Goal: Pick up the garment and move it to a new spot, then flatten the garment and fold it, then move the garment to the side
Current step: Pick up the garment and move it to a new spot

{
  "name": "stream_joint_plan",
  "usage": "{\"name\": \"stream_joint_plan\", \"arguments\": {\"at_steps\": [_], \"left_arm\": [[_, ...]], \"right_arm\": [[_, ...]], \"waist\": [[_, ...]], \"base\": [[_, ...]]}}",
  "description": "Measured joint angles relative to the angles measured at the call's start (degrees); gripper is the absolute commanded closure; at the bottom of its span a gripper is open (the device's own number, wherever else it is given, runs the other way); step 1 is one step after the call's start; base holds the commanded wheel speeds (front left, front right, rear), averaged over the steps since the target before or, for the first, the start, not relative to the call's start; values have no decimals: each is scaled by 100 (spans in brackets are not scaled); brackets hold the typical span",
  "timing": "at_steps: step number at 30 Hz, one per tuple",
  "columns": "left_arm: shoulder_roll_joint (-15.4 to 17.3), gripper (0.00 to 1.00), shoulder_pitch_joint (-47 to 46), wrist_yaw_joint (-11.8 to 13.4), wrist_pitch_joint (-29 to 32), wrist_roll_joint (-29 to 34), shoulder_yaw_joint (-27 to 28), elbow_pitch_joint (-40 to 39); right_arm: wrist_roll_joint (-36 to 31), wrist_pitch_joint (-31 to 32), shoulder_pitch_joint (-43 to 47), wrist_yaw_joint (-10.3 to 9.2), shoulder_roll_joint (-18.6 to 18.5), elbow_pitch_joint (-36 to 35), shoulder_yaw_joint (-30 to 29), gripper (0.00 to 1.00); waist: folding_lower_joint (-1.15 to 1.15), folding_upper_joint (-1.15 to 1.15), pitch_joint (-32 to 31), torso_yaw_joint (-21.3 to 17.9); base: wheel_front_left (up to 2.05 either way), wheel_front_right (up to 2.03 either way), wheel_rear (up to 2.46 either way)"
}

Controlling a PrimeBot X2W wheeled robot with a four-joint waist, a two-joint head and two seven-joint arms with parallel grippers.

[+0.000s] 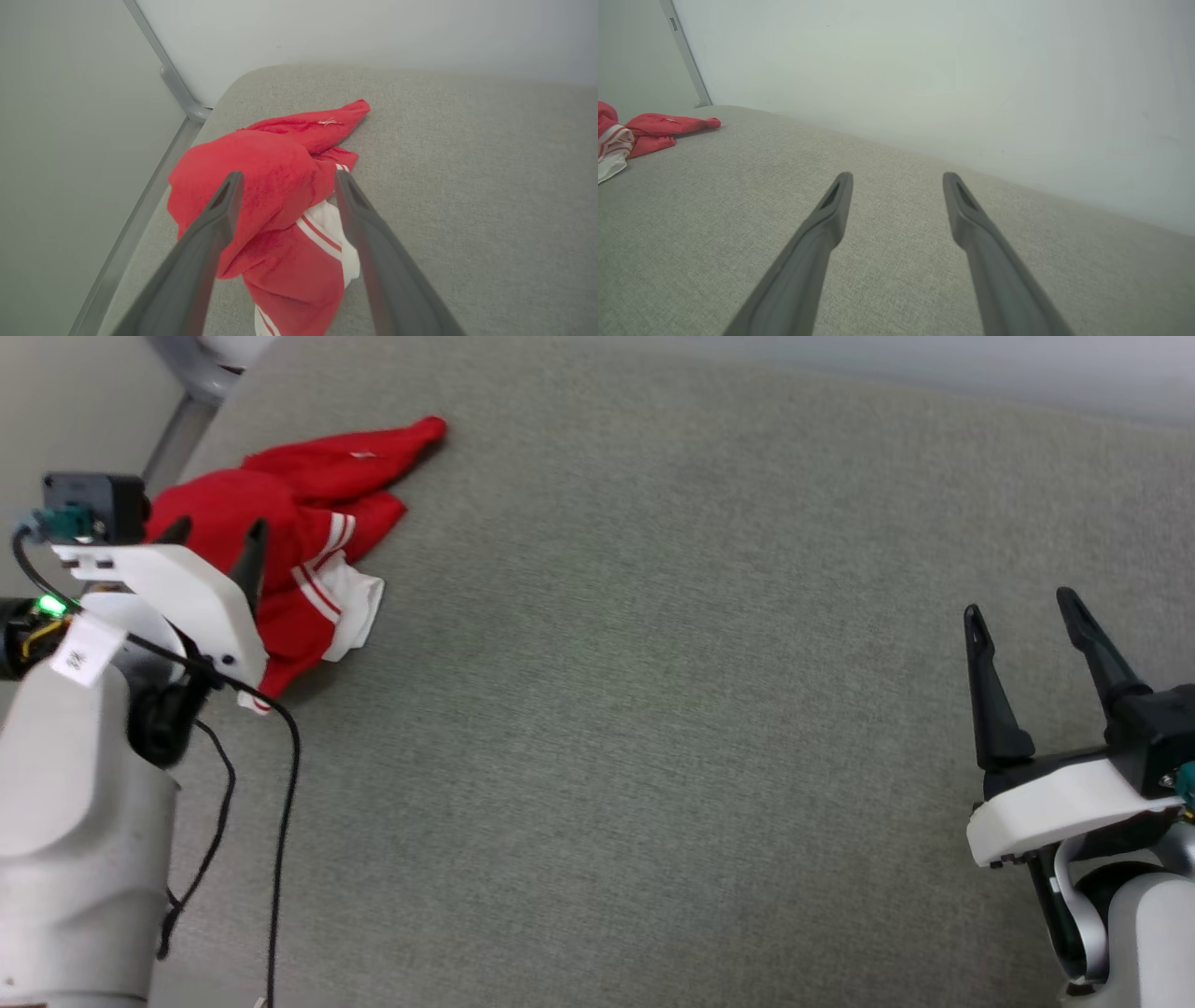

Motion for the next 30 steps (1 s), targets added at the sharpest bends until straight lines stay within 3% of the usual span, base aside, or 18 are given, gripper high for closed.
{"name": "stream_joint_plan", "arguments": {"at_steps": [10, 17, 18, 19, 20, 21, 26, 30], "left_arm": [[1235, 0, -788, -11, 1719, -833, -693, 818], [1545, 0, -955, -10, 2615, -1381, -1053, 1341], [1569, 21, -998, -10, 2743, -1491, -1062, 1396], [1595, 55, -1026, -9, 2844, -1564, -1090, 1434], [1608, 81, -1043, -9, 2880, -1629, -1104, 1452], [1628, 100, -1044, -9, 2837, -1638, -1148, 1450], [1621, 100, -988, -10, 2363, -1639, -1254, 1548], [1572, 100, -928, 96, 1479, -1569, -1171, 1596]], "right_arm": [[78, -80, -286, 0, -1, -41, 49, 0], [132, -156, -358, 1, -1, 82, 44, 0], [144, -163, -370, 0, -1, 99, 41, 0], [149, -178, -381, 0, -1, 113, 42, 0], [149, -180, -387, 0, -1, 124, 45, 0], [149, -181, -387, 0, -1, 130, 41, 0], [167, -216, -383, 0, -1, 208, 4, 0], [207, -281, -322, 0, -1, 318, -48, 0]], "waist": [[0, 0, 828, -632], [0, 0, 1173, -957], [-1, 0, 1198, -989], [0, 0, 1216, -1013], [-1, 0, 1225, -1035], [0, 0, 1227, -1051], [0, 0, 1056, -1069], [0, 0, 772, -1068]], "base": [[0, 0, 0], [0, 0, 0], [0, 0, 0], [0, 0, 0], [0, 0, 0], [0, 0, 0], [0, 0, 0], [0, 0, 0]]}}
